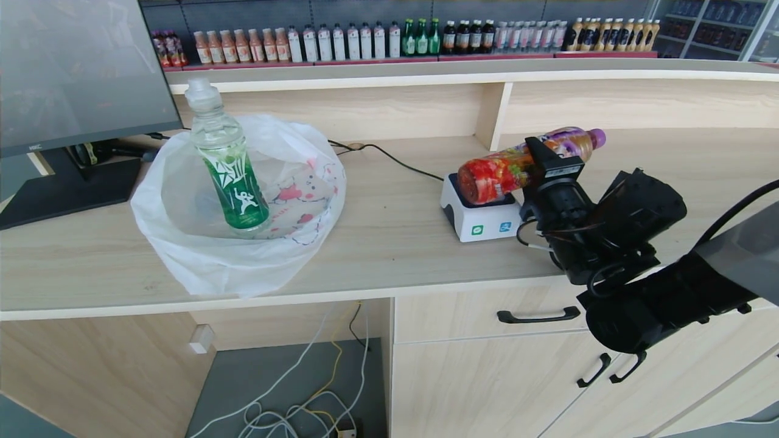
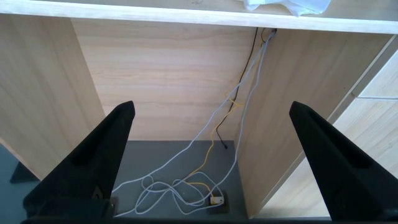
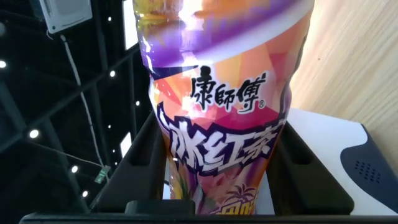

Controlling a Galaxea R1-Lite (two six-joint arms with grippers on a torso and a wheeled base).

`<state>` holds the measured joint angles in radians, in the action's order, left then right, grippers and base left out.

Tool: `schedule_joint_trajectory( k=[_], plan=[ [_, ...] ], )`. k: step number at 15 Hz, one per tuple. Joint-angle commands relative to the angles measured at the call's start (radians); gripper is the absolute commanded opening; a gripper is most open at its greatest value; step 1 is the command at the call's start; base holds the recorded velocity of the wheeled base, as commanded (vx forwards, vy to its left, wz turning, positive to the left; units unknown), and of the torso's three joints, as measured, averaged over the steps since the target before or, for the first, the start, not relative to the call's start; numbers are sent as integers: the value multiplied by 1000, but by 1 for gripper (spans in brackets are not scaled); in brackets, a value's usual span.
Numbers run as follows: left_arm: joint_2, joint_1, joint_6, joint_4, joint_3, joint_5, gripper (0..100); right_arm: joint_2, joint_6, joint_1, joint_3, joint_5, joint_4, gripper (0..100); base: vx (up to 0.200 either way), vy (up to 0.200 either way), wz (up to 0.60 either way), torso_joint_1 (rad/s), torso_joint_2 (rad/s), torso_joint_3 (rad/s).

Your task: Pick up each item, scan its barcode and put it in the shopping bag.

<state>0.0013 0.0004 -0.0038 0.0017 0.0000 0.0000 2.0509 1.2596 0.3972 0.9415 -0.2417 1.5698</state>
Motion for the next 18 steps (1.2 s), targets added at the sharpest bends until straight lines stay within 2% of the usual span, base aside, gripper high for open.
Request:
schedule_joint_trajectory(
  k=[1, 12, 16, 18],
  plan=[
    [0, 1, -1, 0, 0, 0, 100, -5, 9, 0, -3, 1, 1, 0, 0, 0, 0, 0, 0, 0],
    [0, 1, -1, 0, 0, 0, 100, -6, -3, 5, 2, 2, 1, 0, 0, 0, 0, 0, 0, 0],
    [0, 1, -1, 0, 0, 0, 100, -41, -49, 11, 3, 2, 1, 0, 0, 0, 0, 0, 0, 0],
    [0, 0, -1, 0, 0, 0, 100, -106, -140, 51, 7, 19, 1, 0, 0, 0, 0, 0, 0, 0]
  ],
)
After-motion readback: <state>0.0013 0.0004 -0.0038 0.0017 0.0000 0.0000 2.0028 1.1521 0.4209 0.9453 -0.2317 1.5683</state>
